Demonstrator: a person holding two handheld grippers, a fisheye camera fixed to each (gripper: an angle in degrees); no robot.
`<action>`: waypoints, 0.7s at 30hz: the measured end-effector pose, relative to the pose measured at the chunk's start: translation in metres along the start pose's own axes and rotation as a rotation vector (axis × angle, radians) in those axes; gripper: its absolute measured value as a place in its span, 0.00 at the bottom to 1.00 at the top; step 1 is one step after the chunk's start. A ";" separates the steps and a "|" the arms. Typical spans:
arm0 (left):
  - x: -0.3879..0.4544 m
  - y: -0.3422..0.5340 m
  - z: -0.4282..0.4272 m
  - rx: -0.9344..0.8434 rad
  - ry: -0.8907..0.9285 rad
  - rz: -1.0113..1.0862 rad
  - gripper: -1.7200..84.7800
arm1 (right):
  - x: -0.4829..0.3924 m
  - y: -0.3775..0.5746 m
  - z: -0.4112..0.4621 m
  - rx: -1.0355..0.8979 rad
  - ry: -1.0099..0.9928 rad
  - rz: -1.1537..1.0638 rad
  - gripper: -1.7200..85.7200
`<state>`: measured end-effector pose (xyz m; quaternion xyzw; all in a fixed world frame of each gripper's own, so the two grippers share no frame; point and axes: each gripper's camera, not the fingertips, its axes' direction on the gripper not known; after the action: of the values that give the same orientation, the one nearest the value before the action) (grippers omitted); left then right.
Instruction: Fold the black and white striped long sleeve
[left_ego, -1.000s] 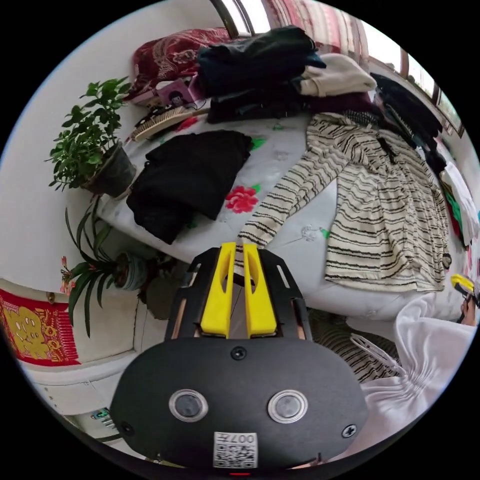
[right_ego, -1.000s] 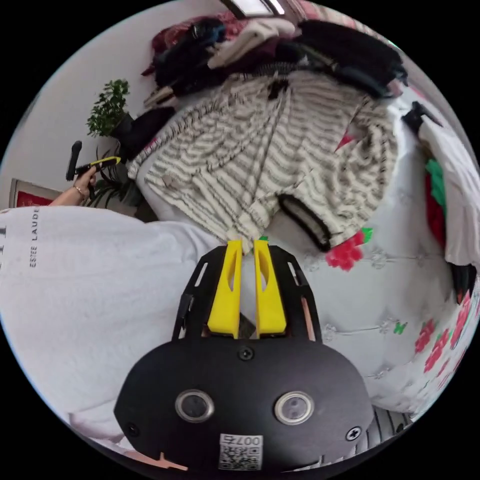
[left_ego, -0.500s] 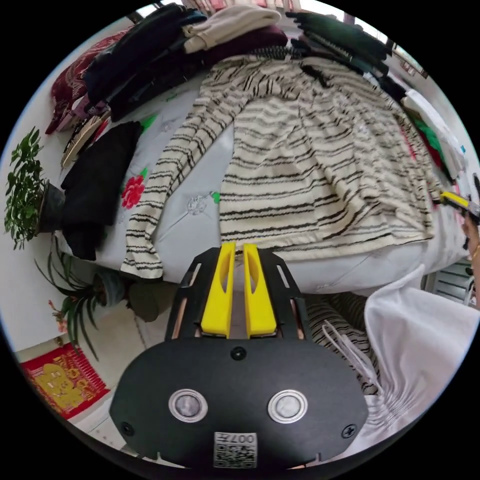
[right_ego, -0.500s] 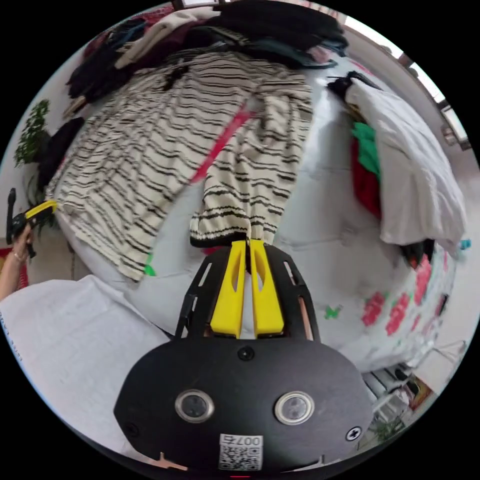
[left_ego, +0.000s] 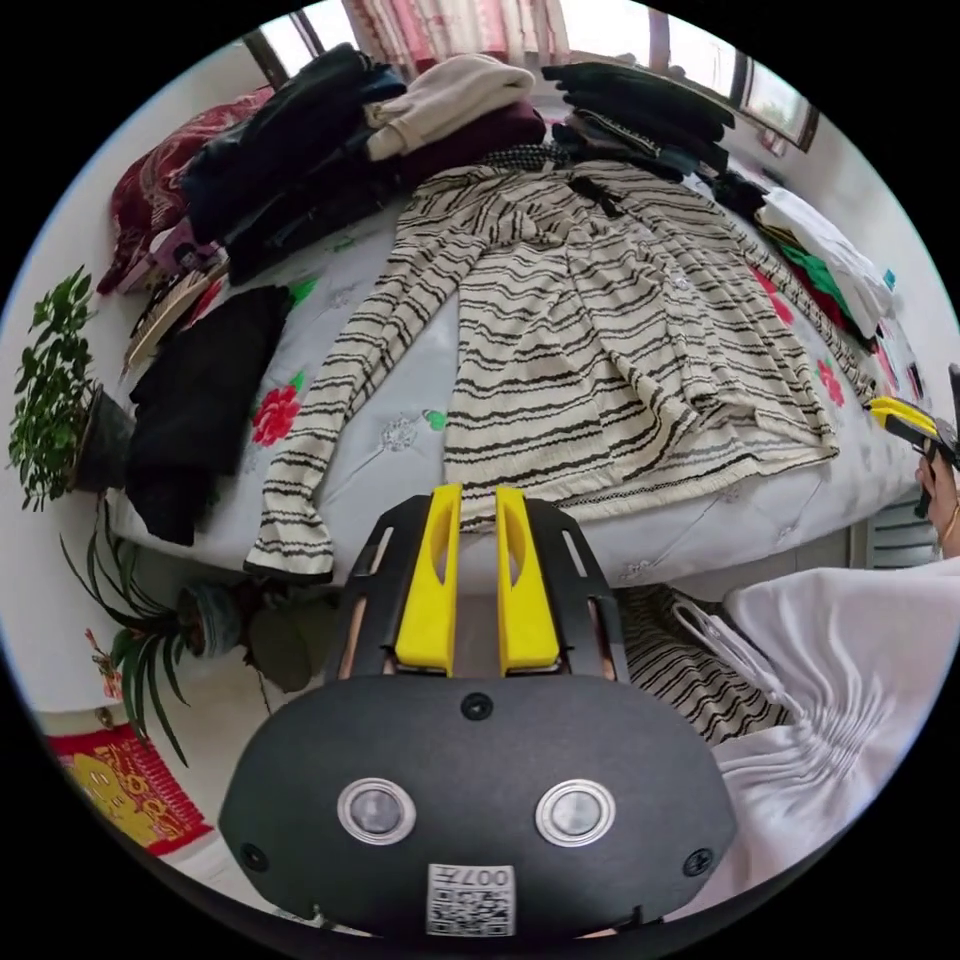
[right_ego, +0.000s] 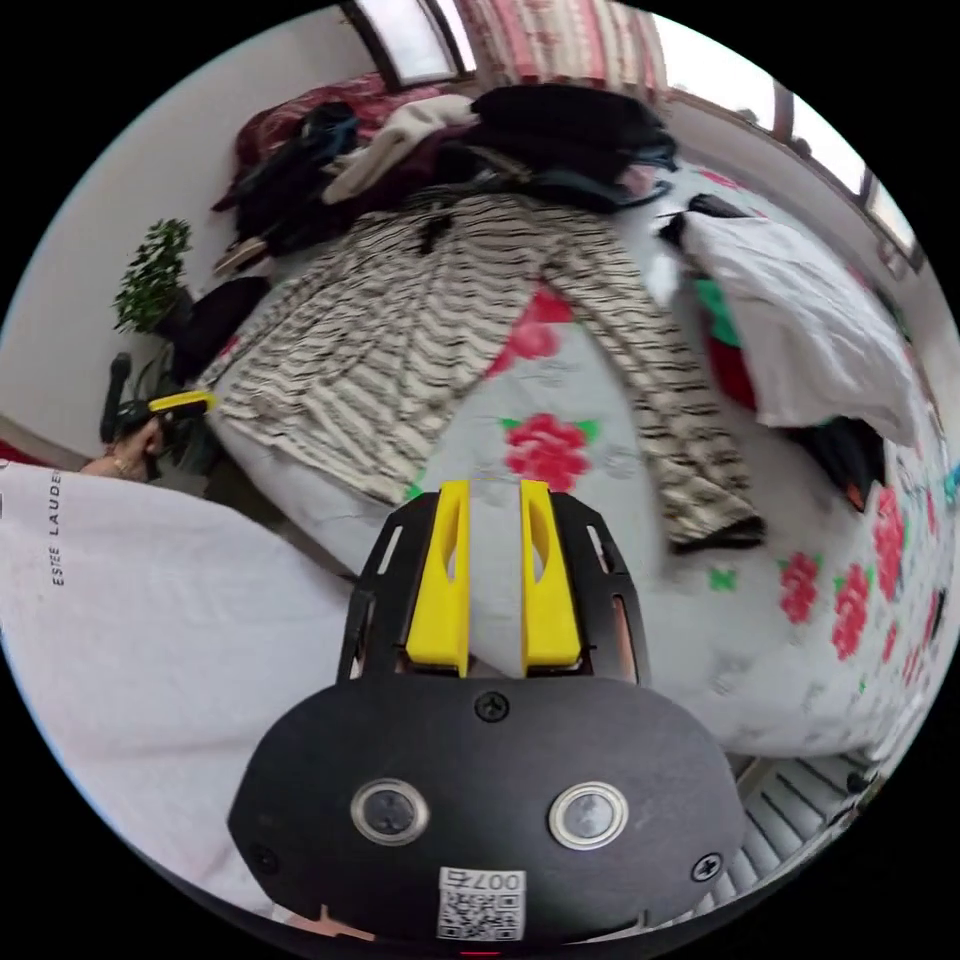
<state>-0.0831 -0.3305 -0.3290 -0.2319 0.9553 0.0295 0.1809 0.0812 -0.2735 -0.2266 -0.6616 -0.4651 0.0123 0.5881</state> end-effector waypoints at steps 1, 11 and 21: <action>0.000 -0.003 0.005 -0.015 -0.002 0.009 0.08 | -0.014 -0.010 0.020 -0.034 -0.031 -0.023 0.10; -0.032 0.007 0.034 -0.127 0.058 -0.016 0.01 | -0.025 -0.030 0.070 -0.269 0.096 -0.113 0.03; -0.063 0.139 0.026 -0.080 0.223 -0.304 0.06 | 0.013 0.062 0.021 -0.216 0.115 0.011 0.05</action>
<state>-0.0856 -0.1754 -0.3340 -0.3825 0.9214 0.0141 0.0671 0.1144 -0.2417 -0.2746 -0.7232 -0.4255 -0.0724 0.5391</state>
